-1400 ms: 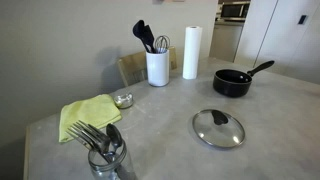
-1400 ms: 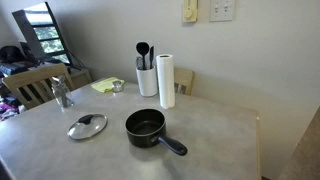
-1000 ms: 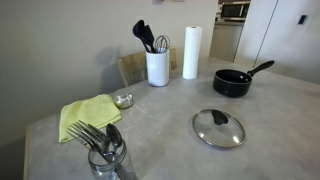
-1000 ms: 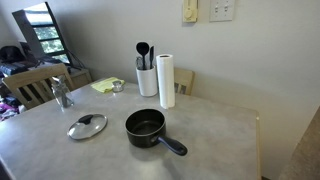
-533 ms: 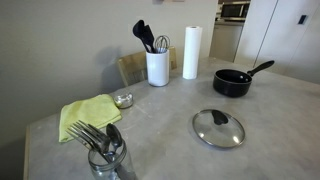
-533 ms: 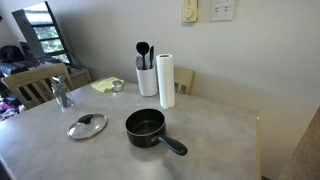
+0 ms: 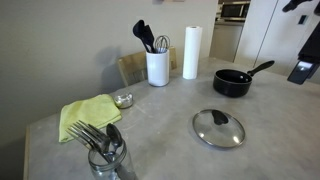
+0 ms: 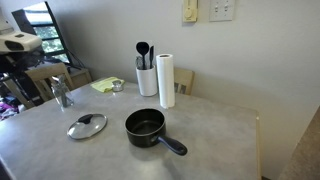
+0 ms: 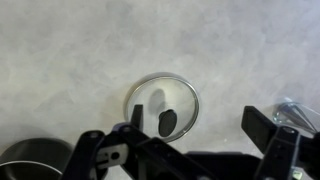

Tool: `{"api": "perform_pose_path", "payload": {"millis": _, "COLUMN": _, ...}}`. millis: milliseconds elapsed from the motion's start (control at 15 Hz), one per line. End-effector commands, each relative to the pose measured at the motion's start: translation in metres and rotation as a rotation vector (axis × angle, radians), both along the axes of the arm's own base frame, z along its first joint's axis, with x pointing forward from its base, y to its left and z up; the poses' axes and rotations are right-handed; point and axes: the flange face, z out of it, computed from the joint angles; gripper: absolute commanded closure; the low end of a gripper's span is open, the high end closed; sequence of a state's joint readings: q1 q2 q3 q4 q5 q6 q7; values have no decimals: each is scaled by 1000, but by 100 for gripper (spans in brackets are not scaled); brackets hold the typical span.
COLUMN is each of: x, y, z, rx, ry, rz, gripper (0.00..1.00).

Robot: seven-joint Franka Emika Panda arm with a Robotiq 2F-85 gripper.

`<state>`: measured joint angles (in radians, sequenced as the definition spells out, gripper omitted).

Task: Pick the lid and put it on the pot

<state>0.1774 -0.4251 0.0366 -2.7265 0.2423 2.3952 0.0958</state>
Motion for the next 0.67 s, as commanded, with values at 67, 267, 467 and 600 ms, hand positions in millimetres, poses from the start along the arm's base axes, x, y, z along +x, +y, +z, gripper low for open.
{"api": "perform_pose_path", "payload": {"millis": 67, "x": 15, "y": 14, "z": -22, "rx": -6, "ry": 27, "rz": 22, "gripper": 0}}
{"api": "perform_pose_path", "payload": {"millis": 267, "x": 28, "y": 20, "z": -37, "rx": -12, "ry": 55, "rz": 30, "gripper": 0}}
{"api": "perform_pose_path", "payload": {"millis": 467, "x": 37, "y": 21, "z": -54, "rx": -50, "ry": 52, "rz": 48, "gripper": 0}}
{"api": "perform_pose_path", "payload": {"millis": 600, "x": 51, "y": 20, "z": -69, "rx": -64, "ry": 55, "rz": 47, "gripper": 0}}
